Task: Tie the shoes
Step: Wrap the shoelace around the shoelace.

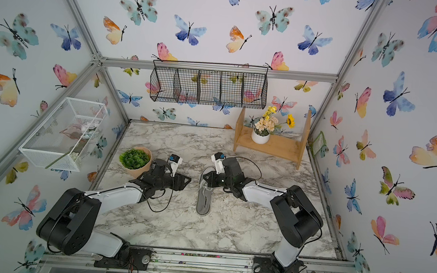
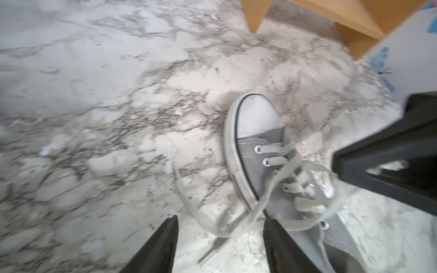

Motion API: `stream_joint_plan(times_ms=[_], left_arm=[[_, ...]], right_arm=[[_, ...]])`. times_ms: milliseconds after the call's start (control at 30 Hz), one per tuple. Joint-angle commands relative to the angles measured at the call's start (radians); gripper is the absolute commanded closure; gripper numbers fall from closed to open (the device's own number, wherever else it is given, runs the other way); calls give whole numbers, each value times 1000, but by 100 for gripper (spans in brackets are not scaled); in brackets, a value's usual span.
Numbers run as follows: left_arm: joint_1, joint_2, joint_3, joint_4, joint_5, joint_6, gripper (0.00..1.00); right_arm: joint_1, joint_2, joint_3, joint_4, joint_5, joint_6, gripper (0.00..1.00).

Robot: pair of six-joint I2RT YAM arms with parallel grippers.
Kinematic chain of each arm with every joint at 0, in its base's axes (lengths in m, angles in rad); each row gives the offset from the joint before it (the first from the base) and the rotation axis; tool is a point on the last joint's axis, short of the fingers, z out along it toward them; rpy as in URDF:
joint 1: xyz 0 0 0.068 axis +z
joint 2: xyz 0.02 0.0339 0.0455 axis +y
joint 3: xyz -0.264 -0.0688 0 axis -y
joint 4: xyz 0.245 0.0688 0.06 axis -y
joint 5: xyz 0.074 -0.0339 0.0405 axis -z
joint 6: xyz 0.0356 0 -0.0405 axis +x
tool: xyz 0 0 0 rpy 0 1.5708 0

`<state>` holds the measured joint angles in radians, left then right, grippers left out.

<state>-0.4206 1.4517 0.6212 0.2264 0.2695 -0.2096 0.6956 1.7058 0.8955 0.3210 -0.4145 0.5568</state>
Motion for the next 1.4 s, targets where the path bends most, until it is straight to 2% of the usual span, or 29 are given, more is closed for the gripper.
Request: stream_joint_plan(times_ms=[0,133,333,567,967,1033,1133,1367], left_arm=[[-13,60,50,-104,-206,-75,39],[-47,141,108,-133,-279,-88,39],[-86,249,184,-152,-328,-81,42],[-142,310,236,-193,-447,-73,59],[-156,339,245,-177,-473,-73,94],[-156,329,246,-176,-478,-74,100],[-156,273,237,-177,-464,-79,100],[-158,-8,166,-172,-378,-105,100]], right_arm=[[5,24,35,-2,-2,-12,98],[6,29,41,4,-12,-14,98],[5,25,40,-3,-9,-20,98],[5,21,35,0,-10,-24,98],[5,23,32,3,-12,-20,98],[5,21,29,3,-9,-18,98],[6,21,32,-6,0,-20,98],[5,21,55,-47,14,-35,98]])
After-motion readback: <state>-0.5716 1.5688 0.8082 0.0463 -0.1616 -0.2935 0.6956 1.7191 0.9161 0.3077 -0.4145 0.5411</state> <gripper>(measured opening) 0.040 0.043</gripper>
